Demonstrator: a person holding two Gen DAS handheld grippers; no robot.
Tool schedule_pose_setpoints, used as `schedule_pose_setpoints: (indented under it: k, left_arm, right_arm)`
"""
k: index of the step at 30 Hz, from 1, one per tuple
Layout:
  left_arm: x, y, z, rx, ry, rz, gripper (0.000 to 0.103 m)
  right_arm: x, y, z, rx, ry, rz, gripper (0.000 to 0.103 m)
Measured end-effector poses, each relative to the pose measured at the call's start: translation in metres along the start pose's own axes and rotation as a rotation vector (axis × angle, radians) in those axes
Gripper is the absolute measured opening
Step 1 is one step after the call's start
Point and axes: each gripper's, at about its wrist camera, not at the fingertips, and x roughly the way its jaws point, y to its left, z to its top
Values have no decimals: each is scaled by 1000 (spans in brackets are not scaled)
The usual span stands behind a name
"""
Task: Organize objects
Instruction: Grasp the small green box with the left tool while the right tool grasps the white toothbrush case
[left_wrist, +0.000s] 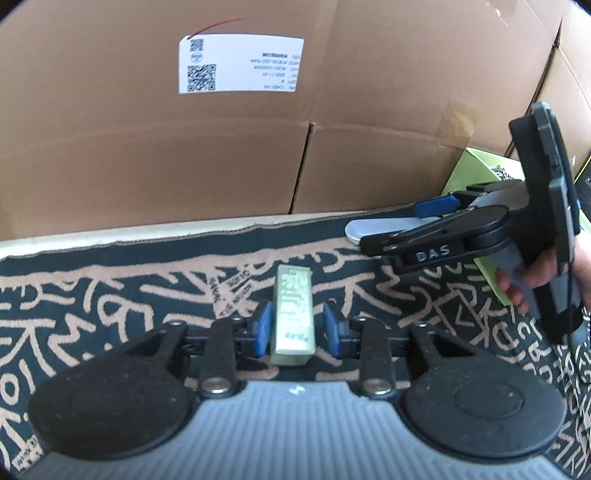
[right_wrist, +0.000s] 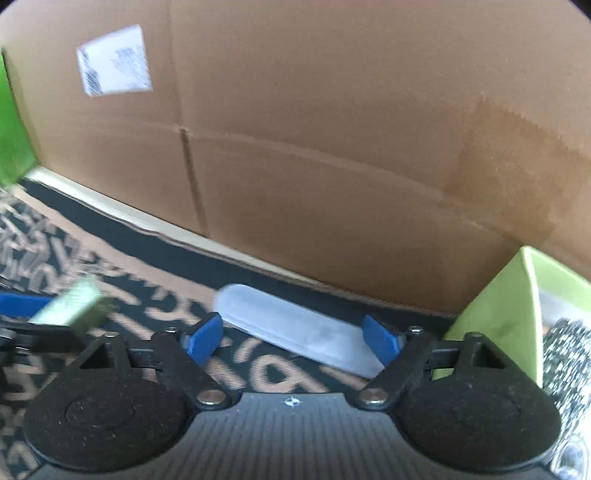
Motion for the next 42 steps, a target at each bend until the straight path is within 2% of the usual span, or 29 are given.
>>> schedule_pose_setpoints:
  k: [4, 6, 8, 10, 14, 16, 20, 22, 24, 26, 27, 28, 29, 32, 34, 37, 40, 42]
  left_arm:
    - [0, -3, -1, 2, 8, -2, 32]
    - [-1, -3, -4, 10, 13, 3, 32]
    - [0, -2, -6, 8, 19, 3, 32]
    - [2, -4, -6, -2, 22, 5, 32]
    - [2, -9, -7, 6, 20, 8, 35]
    - [2, -11, -7, 18, 17, 20, 35]
    - [3, -8, -9, 9, 22, 18, 26]
    - [2, -9, -10, 12, 22, 15, 23]
    - [0, -13, -13, 22, 28, 2, 23]
    - [-5, -20, -19, 40, 41, -16, 23]
    - [-9, -24, -22, 50, 48, -25, 23]
    - [-13, -28, -27, 62, 56, -35, 23]
    - [-18, -33, -32, 73, 66, -45, 23]
    - [-31, -45, -45, 115, 87, -68, 23]
    - [-34, -52, -49, 144, 84, -58, 24]
    - [-30, -64, -46, 162, 74, -26, 29]
    - [-23, -70, -43, 164, 68, 18, 28]
    - [-22, -69, -43, 158, 72, 37, 24]
  right_arm:
    - [3, 1, 0, 34, -15, -11, 94]
    - [0, 2, 1, 44, 21, -5, 94]
    - [-5, 1, 4, 50, 81, 40, 96]
    - [-11, 2, 5, 37, 102, 58, 96]
    - [-9, -14, 8, 163, 73, 109, 94]
    - [-5, -20, 4, 183, 98, 122, 95]
    - [-18, 1, 2, 124, 138, 117, 97]
    - [-30, 6, -6, 123, 152, 142, 96]
    - [-43, 13, -19, 92, 119, 158, 87]
    - [-54, 24, -33, 29, 52, 93, 62]
    - [-61, 28, -41, 12, 10, 99, 53]
    - [-70, 27, -48, 22, -13, 118, 39]
    - [-76, 28, -54, 38, -29, 121, 32]
    - [-96, 33, -75, 29, -52, 129, 32]
    - [-118, 30, -91, 21, -49, 166, 31]
    - [-129, 34, -108, 17, -51, 194, 32]
    - [-132, 35, -109, 22, -70, 168, 56]
    - [-122, 41, -108, 28, -102, 166, 54]
